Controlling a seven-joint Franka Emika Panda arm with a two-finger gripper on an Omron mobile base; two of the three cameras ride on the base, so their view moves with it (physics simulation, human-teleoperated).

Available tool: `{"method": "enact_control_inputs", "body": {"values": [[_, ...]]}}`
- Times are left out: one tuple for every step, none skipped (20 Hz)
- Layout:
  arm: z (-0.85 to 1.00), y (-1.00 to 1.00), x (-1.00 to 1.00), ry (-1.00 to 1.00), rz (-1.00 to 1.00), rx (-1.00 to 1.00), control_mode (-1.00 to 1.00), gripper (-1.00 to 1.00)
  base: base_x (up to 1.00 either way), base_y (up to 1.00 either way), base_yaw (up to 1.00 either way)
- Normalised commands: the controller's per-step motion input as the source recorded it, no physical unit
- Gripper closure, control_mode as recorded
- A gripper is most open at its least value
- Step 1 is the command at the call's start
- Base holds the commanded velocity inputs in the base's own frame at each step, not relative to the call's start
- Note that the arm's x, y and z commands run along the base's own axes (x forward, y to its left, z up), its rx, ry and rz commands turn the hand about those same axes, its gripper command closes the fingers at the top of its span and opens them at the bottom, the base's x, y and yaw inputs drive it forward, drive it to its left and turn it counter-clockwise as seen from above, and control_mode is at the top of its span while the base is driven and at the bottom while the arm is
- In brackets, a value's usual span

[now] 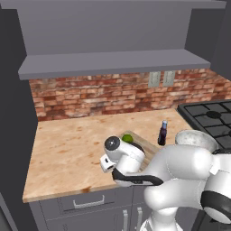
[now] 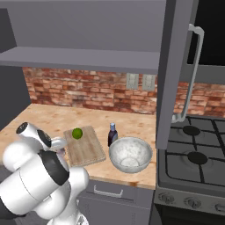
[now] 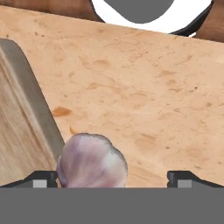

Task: Open the cabinet. Place the bowl and condiment on the counter. Then place the lime and garlic on the cutting board.

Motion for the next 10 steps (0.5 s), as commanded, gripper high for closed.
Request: {"method": "enact_control_inputs", "body": {"values": [[-0.10,-0.09,0.16,0.00,-0.01,0.00,-1.00,-1.00,0.00,0.00,0.00],[-0.11,-0.08,0.18,0.00,-0.01,0.00,-1.00,-1.00,0.00,0.00,0.00],[-0.12,-0.08,0.18,0.00,-0.01,0.00,-1.00,-1.00,0.00,0.00,0.00],[-0.12,-0.08,0.19,0.00,-0.01,0.00,-1.00,-1.00,0.00,0.00,0.00],[-0.15,-0.06,0.18,0.00,-0.01,0.00,-1.00,-1.00,0.00,0.00,0.00],[-0.14,-0.06,0.18,0.00,-0.01,0.00,-1.00,-1.00,0.00,0.00,0.00],[-0.10,-0.04,0.07,0.00,0.00,0.00,-1.00,-1.00,0.00,0.00,0.00],[-0.02,-0.05,0.04,0.00,0.00,0.02,-1.00,-1.00,0.00,0.00,0.00],[0.00,0.00,0.03,0.00,0.00,0.04,-1.00,-1.00,0.00,0.00,0.00],[-0.02,0.00,0.00,0.00,0.00,0.05,-1.00,-1.00,0.00,0.00,0.00]]}}
